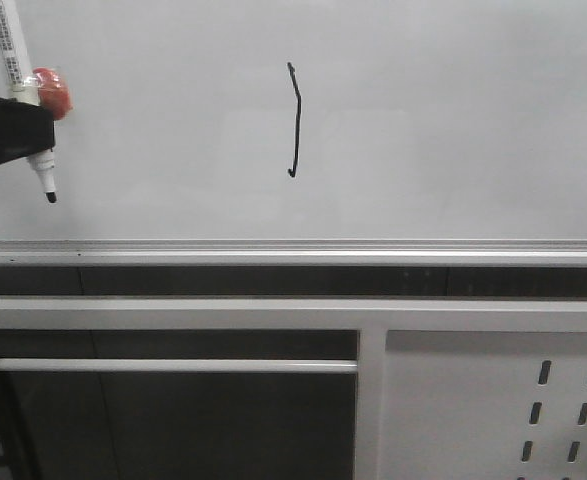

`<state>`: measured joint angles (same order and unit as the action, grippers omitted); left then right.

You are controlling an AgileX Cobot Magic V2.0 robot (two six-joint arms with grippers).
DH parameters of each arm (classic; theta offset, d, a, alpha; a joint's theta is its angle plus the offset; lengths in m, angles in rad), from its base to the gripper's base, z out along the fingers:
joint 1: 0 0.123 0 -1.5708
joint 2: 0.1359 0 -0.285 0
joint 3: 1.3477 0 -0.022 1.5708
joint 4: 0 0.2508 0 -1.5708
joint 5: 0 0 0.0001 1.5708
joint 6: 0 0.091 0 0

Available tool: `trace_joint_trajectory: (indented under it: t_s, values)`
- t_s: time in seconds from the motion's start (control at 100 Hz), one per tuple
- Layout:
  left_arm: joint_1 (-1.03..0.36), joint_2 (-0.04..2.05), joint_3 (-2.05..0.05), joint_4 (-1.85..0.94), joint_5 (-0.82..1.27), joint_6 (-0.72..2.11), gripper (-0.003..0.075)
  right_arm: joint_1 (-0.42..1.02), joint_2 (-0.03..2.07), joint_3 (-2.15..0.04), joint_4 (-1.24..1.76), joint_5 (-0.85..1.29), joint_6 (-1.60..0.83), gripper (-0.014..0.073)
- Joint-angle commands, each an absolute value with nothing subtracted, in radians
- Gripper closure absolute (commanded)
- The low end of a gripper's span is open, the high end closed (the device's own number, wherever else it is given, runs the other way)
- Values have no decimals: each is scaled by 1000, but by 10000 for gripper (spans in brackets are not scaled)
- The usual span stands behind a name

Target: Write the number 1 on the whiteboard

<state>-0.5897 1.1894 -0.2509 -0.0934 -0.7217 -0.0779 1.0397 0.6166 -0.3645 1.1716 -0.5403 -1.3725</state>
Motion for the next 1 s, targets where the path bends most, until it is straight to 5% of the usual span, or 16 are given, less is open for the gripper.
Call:
trace_joint_trajectory:
  t_s: [0.0, 0.99]
  values:
    - [-596, 1196, -284, -102, -829, -86, 738, 1036, 615, -388, 1137, -567, -1384, 57]
    - [-596, 1299, -285, -124, -968, -86, 738, 1036, 615, -388, 1139, -552, -1384, 57]
